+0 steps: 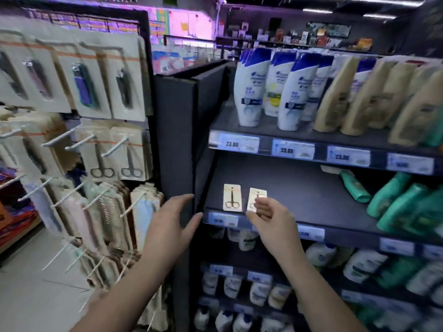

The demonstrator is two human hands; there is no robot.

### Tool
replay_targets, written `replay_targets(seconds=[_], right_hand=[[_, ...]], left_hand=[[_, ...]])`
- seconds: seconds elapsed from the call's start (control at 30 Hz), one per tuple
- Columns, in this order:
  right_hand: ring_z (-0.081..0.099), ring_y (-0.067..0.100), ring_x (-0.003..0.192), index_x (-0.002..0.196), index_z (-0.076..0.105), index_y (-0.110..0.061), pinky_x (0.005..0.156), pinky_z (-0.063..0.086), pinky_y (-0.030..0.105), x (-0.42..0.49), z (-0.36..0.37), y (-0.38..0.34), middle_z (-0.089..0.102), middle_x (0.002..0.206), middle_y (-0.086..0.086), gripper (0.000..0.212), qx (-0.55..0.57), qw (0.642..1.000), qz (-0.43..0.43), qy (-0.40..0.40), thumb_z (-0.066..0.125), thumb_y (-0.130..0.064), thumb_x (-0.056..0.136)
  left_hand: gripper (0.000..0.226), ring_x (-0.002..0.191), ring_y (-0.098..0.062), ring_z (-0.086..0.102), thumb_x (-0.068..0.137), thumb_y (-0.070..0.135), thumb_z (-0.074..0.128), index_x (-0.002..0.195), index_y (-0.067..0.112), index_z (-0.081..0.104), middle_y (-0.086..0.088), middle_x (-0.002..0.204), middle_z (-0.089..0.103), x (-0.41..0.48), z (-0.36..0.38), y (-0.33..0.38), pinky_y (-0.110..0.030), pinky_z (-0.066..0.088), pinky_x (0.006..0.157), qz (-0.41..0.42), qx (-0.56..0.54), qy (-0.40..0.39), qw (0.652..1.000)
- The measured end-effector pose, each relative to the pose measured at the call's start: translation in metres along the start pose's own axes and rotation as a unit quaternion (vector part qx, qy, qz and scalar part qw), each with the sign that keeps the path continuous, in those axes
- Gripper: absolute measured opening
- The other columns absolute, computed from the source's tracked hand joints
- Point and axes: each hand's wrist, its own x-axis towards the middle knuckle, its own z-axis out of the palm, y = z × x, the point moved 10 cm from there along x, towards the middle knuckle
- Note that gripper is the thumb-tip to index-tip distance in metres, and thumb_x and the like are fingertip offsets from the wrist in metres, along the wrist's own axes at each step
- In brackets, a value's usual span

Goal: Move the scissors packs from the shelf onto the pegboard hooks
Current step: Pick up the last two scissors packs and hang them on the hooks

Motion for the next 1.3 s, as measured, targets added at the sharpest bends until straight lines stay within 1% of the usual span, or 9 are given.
replay_targets(seconds=[0.13,0.3,0.4,0.57,0.77,0.9,1.03,1.17,1.3], right_hand=[[0.070,0.017,0.108,0.125,0.067,-0.010,0.094,0.054,0.027,0.013,-0.047,0.035,0.074,0.120,0.003,0.044,-0.076,0.997,-0.008,0.010,0.077,-0.025,0.086],[0.066,0.021,0.116,0.129,0.064,-0.013,0.100,0.054,0.039,0.042,-0.064,0.064,0.071,0.125,0.004,0.050,-0.132,0.991,-0.012,-0.027,0.074,-0.034,0.085],[0.064,0.022,0.120,0.131,0.062,-0.015,0.100,0.053,0.040,0.061,-0.058,0.075,0.068,0.129,0.004,0.053,-0.148,0.988,0.006,-0.053,0.072,-0.037,0.084],[0.062,0.029,0.114,0.126,0.058,-0.008,0.087,0.051,0.035,0.085,-0.036,0.083,0.065,0.125,0.010,0.048,-0.212,0.972,0.017,-0.100,0.067,-0.038,0.089],[0.063,0.030,0.105,0.116,0.058,-0.005,0.073,0.047,0.034,0.102,-0.013,0.102,0.064,0.117,0.012,0.050,-0.227,0.967,0.065,-0.100,0.068,-0.045,0.087],[0.062,0.033,0.107,0.109,0.058,-0.005,0.076,0.049,0.036,0.106,0.000,0.108,0.065,0.115,0.014,0.051,-0.242,0.962,0.080,-0.096,0.069,-0.048,0.085],[0.059,0.032,0.112,0.113,0.056,-0.005,0.080,0.052,0.038,0.108,0.009,0.111,0.064,0.116,0.014,0.056,-0.249,0.960,0.096,-0.084,0.070,-0.050,0.083],[0.059,0.031,0.113,0.117,0.056,-0.006,0.085,0.054,0.041,0.111,0.015,0.110,0.064,0.119,0.012,0.064,-0.240,0.962,0.112,-0.067,0.074,-0.055,0.079],[0.059,0.031,0.115,0.120,0.055,-0.007,0.089,0.053,0.040,0.114,0.019,0.109,0.063,0.122,0.012,0.067,-0.238,0.962,0.123,-0.056,0.077,-0.053,0.076]], left_hand=[[0.046,0.114,-0.028,0.068,0.086,0.032,0.076,0.126,0.010,0.067,-0.008,0.124,0.072,0.019,0.050,0.036,-0.035,0.050,0.096,0.002,0.005,-0.021,1.000],[0.047,0.116,-0.025,0.065,0.087,0.034,0.075,0.127,0.010,0.065,-0.007,0.124,0.071,0.041,0.104,0.052,-0.034,0.049,0.096,-0.023,0.005,-0.061,0.998],[0.049,0.119,-0.023,0.064,0.086,0.036,0.074,0.127,0.010,0.065,-0.006,0.125,0.071,0.049,0.124,0.046,-0.035,0.049,0.099,-0.076,0.001,-0.087,0.993],[0.055,0.115,-0.026,0.065,0.081,0.044,0.077,0.122,0.010,0.066,-0.009,0.123,0.071,0.061,0.144,0.020,-0.039,0.052,0.096,-0.146,0.021,-0.107,0.983],[0.065,0.109,-0.027,0.063,0.079,0.054,0.074,0.123,0.008,0.063,-0.009,0.118,0.069,0.071,0.163,0.007,-0.037,0.052,0.087,-0.177,0.049,-0.136,0.974],[0.057,0.102,-0.027,0.067,0.075,0.047,0.079,0.116,0.009,0.066,-0.008,0.111,0.073,0.076,0.174,0.005,-0.036,0.053,0.083,-0.189,0.043,-0.139,0.971],[0.060,0.099,-0.025,0.069,0.070,0.044,0.084,0.115,0.009,0.067,-0.007,0.110,0.073,0.075,0.180,-0.002,-0.035,0.054,0.082,-0.208,0.020,-0.128,0.970],[0.058,0.099,-0.026,0.068,0.072,0.044,0.082,0.116,0.009,0.066,-0.008,0.110,0.073,0.077,0.180,-0.004,-0.035,0.054,0.081,-0.220,0.016,-0.106,0.970],[0.057,0.098,-0.028,0.067,0.069,0.047,0.083,0.106,0.007,0.064,-0.010,0.105,0.072,0.082,0.185,-0.003,-0.039,0.056,0.080,-0.221,0.045,-0.098,0.969]])
